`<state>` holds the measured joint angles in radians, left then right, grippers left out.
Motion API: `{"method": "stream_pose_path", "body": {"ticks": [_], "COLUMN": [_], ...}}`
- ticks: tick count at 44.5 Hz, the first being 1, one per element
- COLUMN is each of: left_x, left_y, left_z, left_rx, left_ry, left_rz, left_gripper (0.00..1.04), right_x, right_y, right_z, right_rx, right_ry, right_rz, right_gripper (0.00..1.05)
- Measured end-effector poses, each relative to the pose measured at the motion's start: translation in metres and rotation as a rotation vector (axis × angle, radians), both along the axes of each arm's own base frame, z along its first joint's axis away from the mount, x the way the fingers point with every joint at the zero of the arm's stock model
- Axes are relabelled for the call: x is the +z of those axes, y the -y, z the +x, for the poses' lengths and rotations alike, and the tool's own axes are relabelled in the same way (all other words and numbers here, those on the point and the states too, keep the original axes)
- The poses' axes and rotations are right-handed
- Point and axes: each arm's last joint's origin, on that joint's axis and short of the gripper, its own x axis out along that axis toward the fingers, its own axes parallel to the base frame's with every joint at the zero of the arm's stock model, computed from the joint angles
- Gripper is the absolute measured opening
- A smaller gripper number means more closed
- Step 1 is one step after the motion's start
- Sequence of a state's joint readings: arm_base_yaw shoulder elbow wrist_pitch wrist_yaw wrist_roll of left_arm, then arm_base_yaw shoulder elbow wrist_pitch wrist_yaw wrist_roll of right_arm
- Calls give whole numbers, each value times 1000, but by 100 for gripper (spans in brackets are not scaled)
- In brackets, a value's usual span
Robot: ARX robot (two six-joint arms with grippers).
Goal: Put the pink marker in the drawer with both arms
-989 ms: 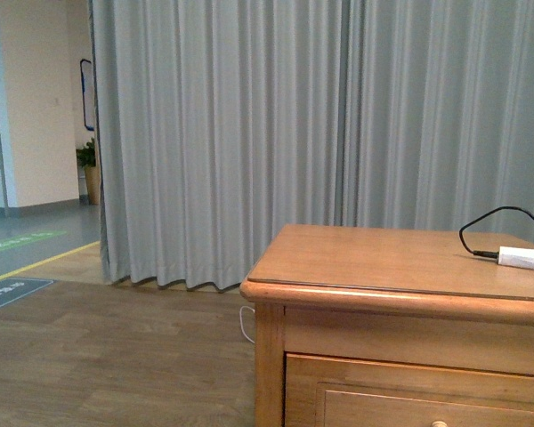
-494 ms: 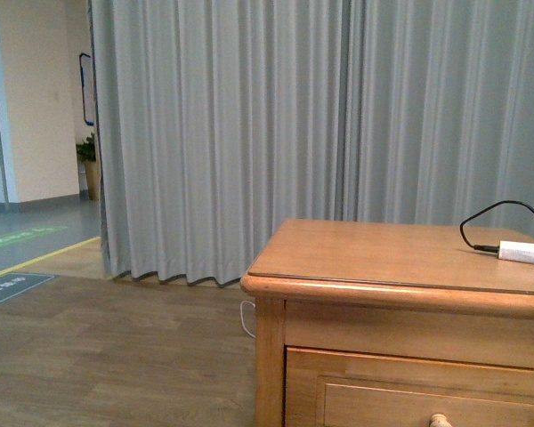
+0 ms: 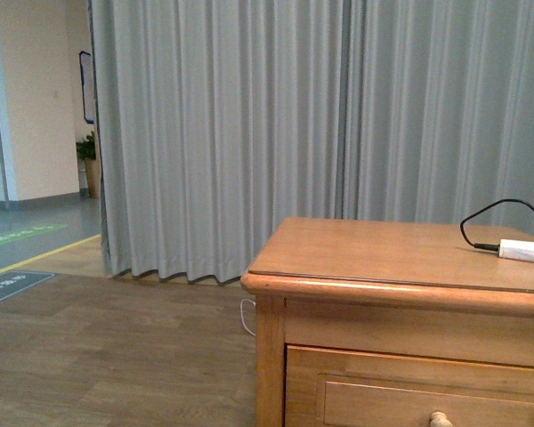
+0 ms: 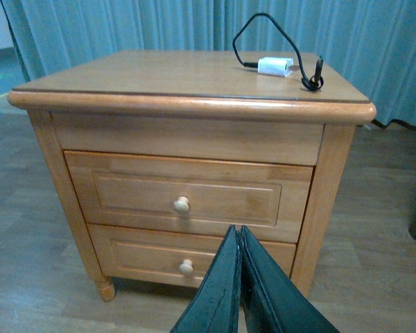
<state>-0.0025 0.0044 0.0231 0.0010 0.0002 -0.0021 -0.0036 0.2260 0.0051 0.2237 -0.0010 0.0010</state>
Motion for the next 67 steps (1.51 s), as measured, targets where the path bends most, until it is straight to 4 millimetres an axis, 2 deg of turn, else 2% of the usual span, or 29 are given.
{"method": "stream_pose_path", "body": {"ticks": [10, 16, 28, 43, 50, 53, 67], "left_x": [0, 0, 0, 0, 0, 0, 0], "left_y": [0, 0, 0, 0, 0, 0, 0], "left_z": [0, 0, 0, 0, 0, 0, 0], "left_rx": [0, 0, 0, 0, 0, 0, 0], "left_ry": [0, 0, 0, 0, 0, 0, 0], "left_rz": [0, 0, 0, 0, 0, 0, 0], "left_gripper": [99, 99, 99, 99, 99, 99, 99], "right_x": [0, -2, -2, -3, -3, -3, -3], "right_y": [0, 0, 0, 0, 0, 0, 0], "right_z": [-4, -14, -14, -14, -14, -14, -14], "right_rx": [0, 1, 1, 1, 1, 1, 1], "right_ry": [6, 0, 0, 0, -1, -1, -1], "right_rz": [0, 0, -1, -1, 0, 0, 0], "right_gripper": [1, 1, 2, 63, 98, 96, 96]}}
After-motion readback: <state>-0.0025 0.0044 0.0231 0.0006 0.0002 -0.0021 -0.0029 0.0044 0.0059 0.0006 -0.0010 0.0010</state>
